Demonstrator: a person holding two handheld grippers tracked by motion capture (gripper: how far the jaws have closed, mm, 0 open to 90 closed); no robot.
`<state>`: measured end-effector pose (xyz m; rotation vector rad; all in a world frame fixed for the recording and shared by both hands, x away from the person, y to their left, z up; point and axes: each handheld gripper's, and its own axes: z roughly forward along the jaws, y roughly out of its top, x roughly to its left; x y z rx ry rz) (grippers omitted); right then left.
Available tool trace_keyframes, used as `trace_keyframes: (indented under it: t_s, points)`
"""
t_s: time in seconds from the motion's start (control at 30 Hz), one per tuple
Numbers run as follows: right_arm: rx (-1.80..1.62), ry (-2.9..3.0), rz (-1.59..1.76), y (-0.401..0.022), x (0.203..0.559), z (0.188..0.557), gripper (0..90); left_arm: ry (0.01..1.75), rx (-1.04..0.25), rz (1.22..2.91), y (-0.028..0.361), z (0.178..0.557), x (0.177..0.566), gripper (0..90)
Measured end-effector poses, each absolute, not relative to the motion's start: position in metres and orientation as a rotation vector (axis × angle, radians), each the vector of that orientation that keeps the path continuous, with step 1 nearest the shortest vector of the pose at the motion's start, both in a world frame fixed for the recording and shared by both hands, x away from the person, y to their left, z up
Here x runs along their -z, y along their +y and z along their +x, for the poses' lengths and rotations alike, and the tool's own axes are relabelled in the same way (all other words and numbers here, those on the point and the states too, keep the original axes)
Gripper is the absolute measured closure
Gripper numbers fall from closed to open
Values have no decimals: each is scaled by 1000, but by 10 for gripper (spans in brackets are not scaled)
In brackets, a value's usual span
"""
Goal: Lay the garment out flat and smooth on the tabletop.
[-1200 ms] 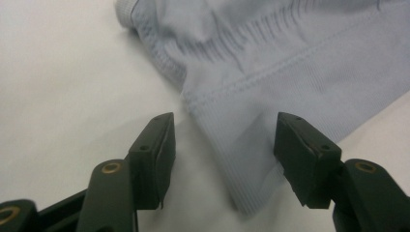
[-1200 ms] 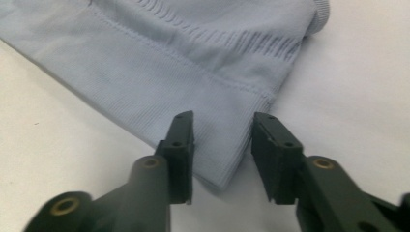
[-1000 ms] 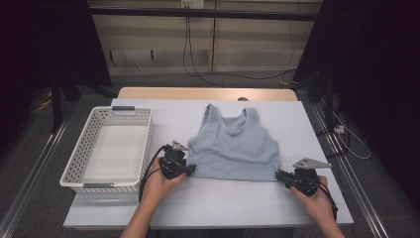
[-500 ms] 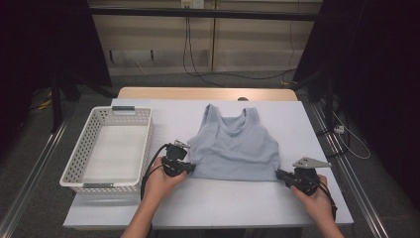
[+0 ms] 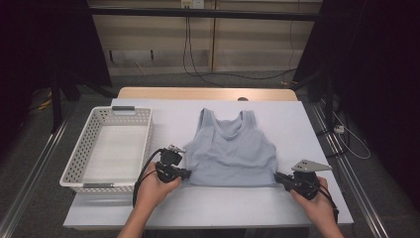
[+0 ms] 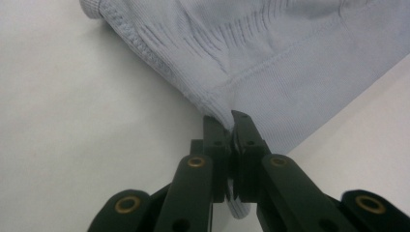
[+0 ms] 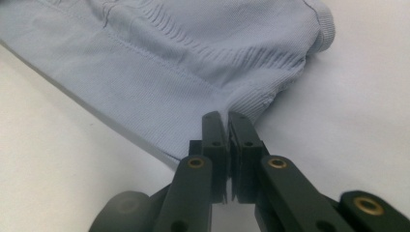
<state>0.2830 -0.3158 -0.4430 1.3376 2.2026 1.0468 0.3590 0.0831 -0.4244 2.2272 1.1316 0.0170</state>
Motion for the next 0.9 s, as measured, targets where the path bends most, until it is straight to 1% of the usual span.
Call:
trace_keyframes:
  t_s: [0.43,0.63,0.9]
  points:
    - [-1024,2242,1285,-308,445,270,872,1112,-28,2232,90,348,415,869]
    - [-1060,2234,1277,-309,444,266,872,1120,3,2230,94,348,420,869]
    - [-1072,2240,1266,-308,443,263,872,1118,-1,2235,95,343,418,869]
